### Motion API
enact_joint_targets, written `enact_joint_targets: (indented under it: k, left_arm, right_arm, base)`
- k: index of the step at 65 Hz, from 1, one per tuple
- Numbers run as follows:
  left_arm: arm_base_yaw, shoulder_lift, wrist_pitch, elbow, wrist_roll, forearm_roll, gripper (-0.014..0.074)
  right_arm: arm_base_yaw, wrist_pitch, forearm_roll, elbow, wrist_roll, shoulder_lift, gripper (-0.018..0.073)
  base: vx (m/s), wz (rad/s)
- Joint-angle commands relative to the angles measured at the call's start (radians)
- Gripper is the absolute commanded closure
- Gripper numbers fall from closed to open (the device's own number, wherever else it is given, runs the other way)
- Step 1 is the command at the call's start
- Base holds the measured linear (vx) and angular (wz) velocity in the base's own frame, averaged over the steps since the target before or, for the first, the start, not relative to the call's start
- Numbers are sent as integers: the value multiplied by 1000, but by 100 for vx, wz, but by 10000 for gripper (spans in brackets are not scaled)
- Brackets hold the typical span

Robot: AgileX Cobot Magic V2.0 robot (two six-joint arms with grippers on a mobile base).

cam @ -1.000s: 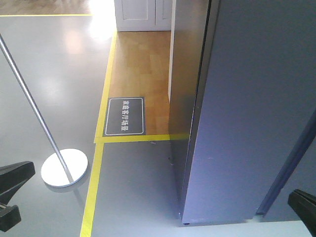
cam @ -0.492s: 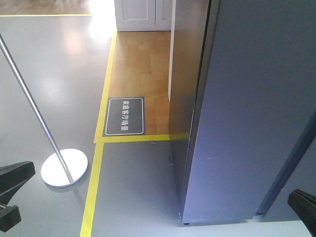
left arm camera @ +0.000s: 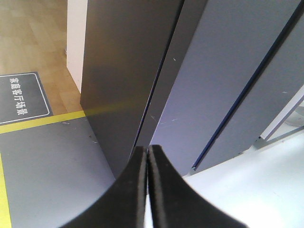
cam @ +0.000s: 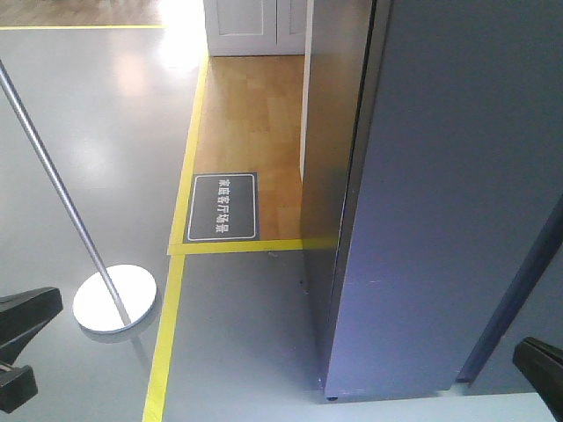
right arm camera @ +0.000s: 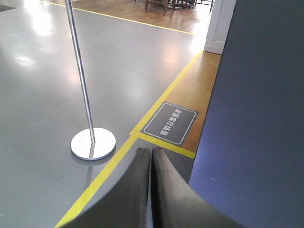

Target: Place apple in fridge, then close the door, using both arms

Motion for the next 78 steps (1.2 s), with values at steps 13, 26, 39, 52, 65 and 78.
enact_joint_targets:
  k: [13, 26, 39, 52, 65, 78]
  left_arm:
    - [-3, -2, -47, -26, 8, -6, 603]
    - [-3, -3, -46, -26, 5, 89, 603]
    - [-3, -30, -46, -26, -244, 352, 603]
    - [-3, -154, -130, 13, -632, 681, 603]
    - [-3, -309, -316, 227, -731, 736, 603]
    - [-2, -497, -414, 419, -734, 733, 603]
  right_arm:
    - [-2, -36, 41, -25, -11, 12, 555]
    - [-2, -35, 41, -25, -11, 12, 555]
    - [-2, -35, 41, -25, -11, 12, 555]
    - [-2, -34, 41, -25, -11, 12, 555]
    - [-2, -34, 41, -25, -11, 12, 555]
    - [-2, -34, 41, -25, -11, 12, 555]
  base:
    - [0, 0]
    - [0, 0]
    - [0, 0]
    - [0, 0]
    - [0, 0]
    - [0, 0]
